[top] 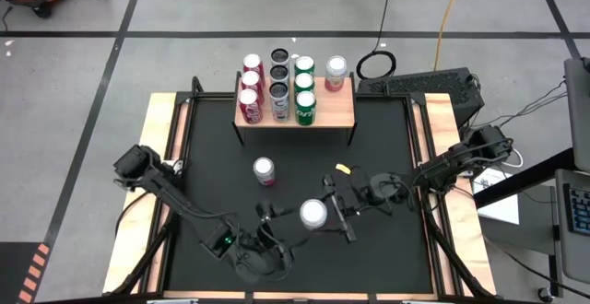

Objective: Place canned beverage on shelf
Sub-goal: Put the bottom pink soda can aligned with the other pink soda can on the shelf

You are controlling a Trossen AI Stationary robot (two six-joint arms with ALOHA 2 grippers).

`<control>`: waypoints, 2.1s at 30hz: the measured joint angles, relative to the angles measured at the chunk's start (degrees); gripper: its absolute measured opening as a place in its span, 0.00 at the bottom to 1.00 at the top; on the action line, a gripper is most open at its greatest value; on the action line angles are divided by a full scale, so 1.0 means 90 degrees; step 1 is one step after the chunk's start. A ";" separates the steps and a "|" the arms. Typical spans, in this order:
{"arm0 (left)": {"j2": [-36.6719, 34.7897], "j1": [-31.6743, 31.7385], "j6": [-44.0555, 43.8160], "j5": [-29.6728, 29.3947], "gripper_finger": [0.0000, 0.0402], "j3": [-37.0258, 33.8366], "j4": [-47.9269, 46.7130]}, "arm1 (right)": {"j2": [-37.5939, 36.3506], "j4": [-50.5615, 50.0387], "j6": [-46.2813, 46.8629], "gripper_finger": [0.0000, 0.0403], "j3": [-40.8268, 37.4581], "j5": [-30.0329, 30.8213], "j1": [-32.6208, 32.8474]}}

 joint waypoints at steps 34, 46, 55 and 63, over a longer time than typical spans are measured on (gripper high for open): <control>0.0005 0.0733 0.0748 0.1050 0.81 0.0000 0.0916 | 0.0000 0.0457 -0.0395 0.67 0.0000 0.0137 -0.0005; 0.0007 0.0674 0.0687 0.1069 0.75 0.0000 0.0708 | 0.0000 0.0235 -0.0373 0.69 0.0010 0.0307 -0.0002; 0.0010 0.0582 0.0707 0.0948 0.75 -0.0002 0.0582 | 0.0000 0.0034 -0.0274 0.86 0.0010 0.0365 -0.0002; 0.0010 0.0573 0.0690 0.0991 0.75 -0.0002 0.0458 | -0.0358 -0.0738 -0.0076 0.93 0.0010 0.0398 -0.0002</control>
